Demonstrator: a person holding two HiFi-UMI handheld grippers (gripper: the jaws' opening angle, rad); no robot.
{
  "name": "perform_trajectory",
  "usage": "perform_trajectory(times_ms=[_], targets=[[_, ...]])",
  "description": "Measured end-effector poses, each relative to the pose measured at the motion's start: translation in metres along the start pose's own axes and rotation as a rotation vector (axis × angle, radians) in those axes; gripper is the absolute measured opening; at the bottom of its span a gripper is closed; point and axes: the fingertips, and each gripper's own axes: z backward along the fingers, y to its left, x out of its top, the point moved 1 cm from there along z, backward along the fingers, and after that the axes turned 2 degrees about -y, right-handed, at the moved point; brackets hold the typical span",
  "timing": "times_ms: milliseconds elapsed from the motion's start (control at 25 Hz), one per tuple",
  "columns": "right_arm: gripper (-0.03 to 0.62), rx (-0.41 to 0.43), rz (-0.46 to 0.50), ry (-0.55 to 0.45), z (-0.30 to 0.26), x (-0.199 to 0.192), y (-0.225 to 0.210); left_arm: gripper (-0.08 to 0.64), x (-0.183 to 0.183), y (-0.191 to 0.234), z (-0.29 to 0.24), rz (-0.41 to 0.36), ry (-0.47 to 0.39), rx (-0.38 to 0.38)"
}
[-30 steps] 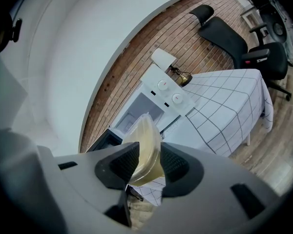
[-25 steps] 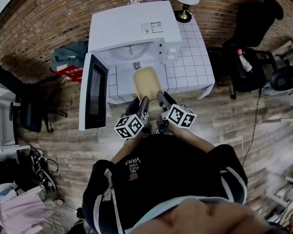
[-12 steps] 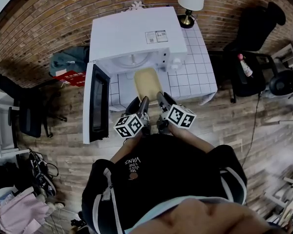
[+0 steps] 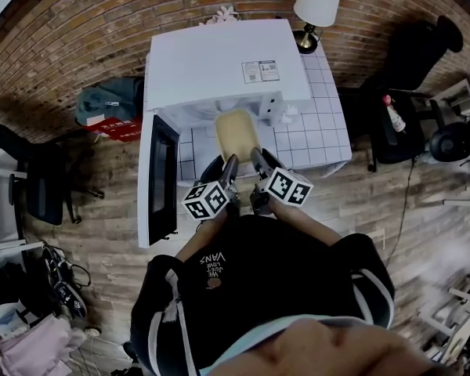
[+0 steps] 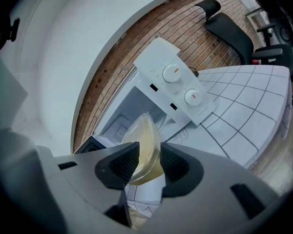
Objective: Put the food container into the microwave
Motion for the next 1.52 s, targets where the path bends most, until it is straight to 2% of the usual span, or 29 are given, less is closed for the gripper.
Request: perform_trajectory(times_ms=[840,1520], targets=[[0.12,-0.036,-0.018,0.028,-0.062,0.006,-0.005,0.193,0.024,0.042,-0.041,0.054,0.035,0.02],[0.12,-0.038,-0.02,0.027,-0.097,0.014,0.001,0.193,0.045,0.061,-0.062,0.055,0.036,0.004]])
